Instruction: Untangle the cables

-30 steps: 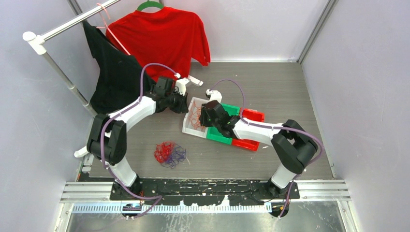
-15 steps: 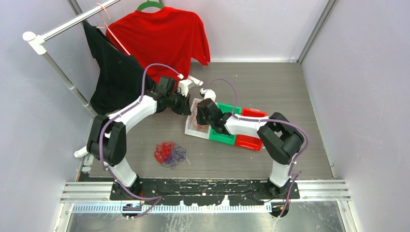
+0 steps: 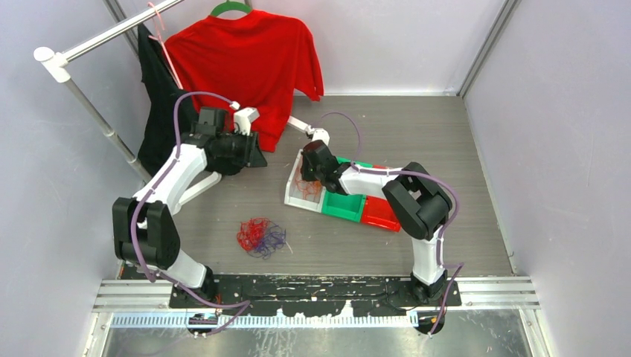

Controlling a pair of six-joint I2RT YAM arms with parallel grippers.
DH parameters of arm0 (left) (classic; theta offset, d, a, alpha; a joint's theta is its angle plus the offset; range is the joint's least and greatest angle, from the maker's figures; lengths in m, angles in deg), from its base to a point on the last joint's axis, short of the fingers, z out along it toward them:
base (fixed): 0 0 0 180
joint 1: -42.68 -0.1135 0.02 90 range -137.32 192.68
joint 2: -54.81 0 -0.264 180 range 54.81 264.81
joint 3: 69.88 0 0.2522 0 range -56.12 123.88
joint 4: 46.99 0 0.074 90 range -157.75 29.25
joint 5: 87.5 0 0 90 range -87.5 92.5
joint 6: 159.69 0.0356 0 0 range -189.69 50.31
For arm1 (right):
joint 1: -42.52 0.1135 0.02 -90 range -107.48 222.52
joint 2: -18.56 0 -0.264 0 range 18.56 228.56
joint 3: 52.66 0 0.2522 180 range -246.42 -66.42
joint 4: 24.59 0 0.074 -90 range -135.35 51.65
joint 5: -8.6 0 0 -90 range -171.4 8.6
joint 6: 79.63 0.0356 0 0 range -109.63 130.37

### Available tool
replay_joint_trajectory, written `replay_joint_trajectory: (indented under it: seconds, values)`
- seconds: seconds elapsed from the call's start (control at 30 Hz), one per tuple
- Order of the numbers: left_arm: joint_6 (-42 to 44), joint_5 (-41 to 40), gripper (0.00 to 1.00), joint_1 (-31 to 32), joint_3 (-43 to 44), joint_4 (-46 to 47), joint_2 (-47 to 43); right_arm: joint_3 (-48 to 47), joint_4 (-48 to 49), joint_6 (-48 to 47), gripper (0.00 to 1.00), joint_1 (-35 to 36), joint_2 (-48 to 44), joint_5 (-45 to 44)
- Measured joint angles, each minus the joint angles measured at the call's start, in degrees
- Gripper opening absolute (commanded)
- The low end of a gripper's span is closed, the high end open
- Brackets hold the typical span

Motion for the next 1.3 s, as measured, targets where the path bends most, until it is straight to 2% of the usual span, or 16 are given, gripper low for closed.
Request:
replay_joint_trajectory:
  seconds: [0.13, 0.4, 0.63, 0.83, 1.1, 1.3]
  values:
    - [3.7, 1.2, 0.45, -2.1, 0.1, -4.5, -0.8, -2.0, -4.0, -1.6, 0.17, 0.0, 0.4, -0.6]
    - [14.6, 1.6, 0.46, -2.3, 0.1, -14.7, -1.0, -10.1, -15.5, -7.9, 0.22, 0.0, 1.2, -3.1]
    - [22.3, 4.1, 0.47, -2.4, 0.0, -21.3, -5.8, -14.4, -20.2, -12.5, 0.36, -0.1, 1.9, -2.5]
    - [30.8, 7.4, 0.38, -2.5, -1.7, -27.5, -9.1, -14.3, -23.8, -13.8, 0.5, -0.3, -3.8, -1.8]
    - [36.0, 7.1, 0.32, -1.9, -9.0, -29.4, -6.3, -3.8, -16.0, -11.7, 0.55, 5.2, -25.2, -1.2]
    - [39.9, 4.3, 0.32, -0.1, -14.5, -27.8, -4.1, 6.8, -11.3, -8.4, 0.58, 11.2, -29.1, 1.5]
